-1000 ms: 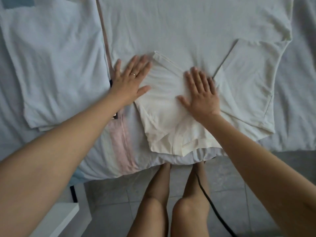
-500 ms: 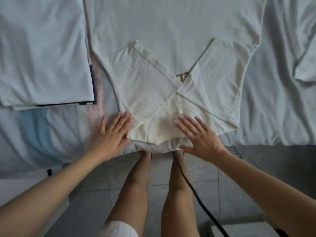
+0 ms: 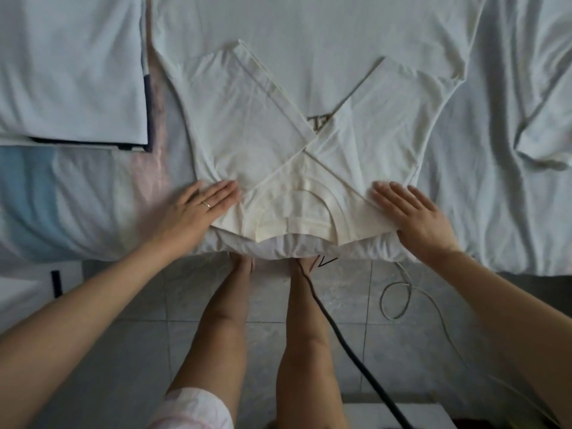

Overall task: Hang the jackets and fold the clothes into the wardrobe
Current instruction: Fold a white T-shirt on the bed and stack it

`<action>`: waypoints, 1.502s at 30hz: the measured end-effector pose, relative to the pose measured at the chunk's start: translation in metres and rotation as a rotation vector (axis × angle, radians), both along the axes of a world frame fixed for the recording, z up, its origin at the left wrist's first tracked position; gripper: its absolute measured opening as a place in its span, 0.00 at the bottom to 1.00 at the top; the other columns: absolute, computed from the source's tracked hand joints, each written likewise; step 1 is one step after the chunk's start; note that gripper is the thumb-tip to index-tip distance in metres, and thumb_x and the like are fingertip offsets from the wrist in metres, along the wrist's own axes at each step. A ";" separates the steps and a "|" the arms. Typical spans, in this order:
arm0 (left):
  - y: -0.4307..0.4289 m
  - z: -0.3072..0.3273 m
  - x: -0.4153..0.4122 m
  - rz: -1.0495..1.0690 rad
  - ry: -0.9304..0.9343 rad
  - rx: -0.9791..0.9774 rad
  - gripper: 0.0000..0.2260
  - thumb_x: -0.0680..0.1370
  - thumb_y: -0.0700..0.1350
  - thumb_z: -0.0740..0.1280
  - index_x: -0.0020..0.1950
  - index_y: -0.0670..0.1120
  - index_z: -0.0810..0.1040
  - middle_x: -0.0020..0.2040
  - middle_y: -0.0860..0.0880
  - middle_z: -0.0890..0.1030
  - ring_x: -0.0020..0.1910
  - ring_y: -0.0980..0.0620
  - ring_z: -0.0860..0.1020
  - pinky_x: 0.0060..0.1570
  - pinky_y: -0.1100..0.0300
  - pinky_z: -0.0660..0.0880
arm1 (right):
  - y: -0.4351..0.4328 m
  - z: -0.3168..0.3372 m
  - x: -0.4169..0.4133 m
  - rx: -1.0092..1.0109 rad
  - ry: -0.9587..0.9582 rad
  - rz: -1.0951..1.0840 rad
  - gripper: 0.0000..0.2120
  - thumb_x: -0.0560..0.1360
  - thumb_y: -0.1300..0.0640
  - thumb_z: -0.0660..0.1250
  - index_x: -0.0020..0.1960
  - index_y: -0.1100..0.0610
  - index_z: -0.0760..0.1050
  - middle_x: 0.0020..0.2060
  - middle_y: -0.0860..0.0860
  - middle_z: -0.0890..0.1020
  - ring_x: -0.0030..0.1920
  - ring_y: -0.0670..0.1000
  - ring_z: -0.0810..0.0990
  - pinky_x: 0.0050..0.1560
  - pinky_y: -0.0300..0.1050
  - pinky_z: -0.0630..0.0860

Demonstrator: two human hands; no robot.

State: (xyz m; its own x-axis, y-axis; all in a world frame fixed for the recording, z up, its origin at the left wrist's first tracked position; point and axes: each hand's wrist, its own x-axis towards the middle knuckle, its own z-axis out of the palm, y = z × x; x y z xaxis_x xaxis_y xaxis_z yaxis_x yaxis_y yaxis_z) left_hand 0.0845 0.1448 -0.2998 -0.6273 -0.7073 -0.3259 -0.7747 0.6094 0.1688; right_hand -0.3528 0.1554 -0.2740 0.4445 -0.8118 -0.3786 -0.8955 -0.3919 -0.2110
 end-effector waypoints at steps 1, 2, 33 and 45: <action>-0.006 0.001 0.000 0.014 0.021 0.022 0.32 0.72 0.33 0.49 0.76 0.46 0.56 0.75 0.49 0.63 0.76 0.61 0.42 0.73 0.58 0.44 | -0.007 0.001 0.001 -0.015 -0.043 0.010 0.33 0.68 0.67 0.55 0.74 0.56 0.65 0.72 0.52 0.67 0.71 0.55 0.66 0.73 0.50 0.58; -0.012 0.003 0.000 0.014 0.040 0.050 0.31 0.72 0.32 0.49 0.75 0.45 0.59 0.74 0.49 0.65 0.76 0.62 0.42 0.73 0.59 0.44 | -0.015 0.002 0.004 -0.020 -0.079 0.025 0.32 0.68 0.68 0.56 0.72 0.57 0.68 0.70 0.52 0.70 0.70 0.55 0.69 0.72 0.51 0.61; -0.030 0.092 -0.029 0.638 0.063 1.241 0.02 0.60 0.41 0.64 0.28 0.45 0.72 0.25 0.54 0.69 0.26 0.57 0.66 0.25 0.68 0.60 | -0.036 0.063 0.011 1.126 0.358 -0.284 0.13 0.74 0.67 0.56 0.51 0.57 0.76 0.44 0.49 0.77 0.45 0.50 0.75 0.45 0.40 0.69; -0.274 0.092 -0.042 1.136 0.658 0.498 0.10 0.75 0.30 0.64 0.54 0.39 0.78 0.27 0.56 0.80 0.29 0.59 0.77 0.36 0.65 0.77 | -0.267 0.064 -0.012 0.099 -0.236 -0.908 0.10 0.74 0.64 0.61 0.45 0.69 0.78 0.30 0.60 0.76 0.38 0.54 0.71 0.26 0.35 0.65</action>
State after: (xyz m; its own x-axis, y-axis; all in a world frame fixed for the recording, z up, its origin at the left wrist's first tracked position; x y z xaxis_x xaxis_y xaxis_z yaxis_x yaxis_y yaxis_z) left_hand 0.0427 -0.1289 -0.2074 0.0681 -0.8236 -0.5631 -0.4933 -0.5184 0.6985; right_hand -0.3653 -0.1115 -0.2101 -0.2686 -0.8540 -0.4455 -0.7791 0.4646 -0.4208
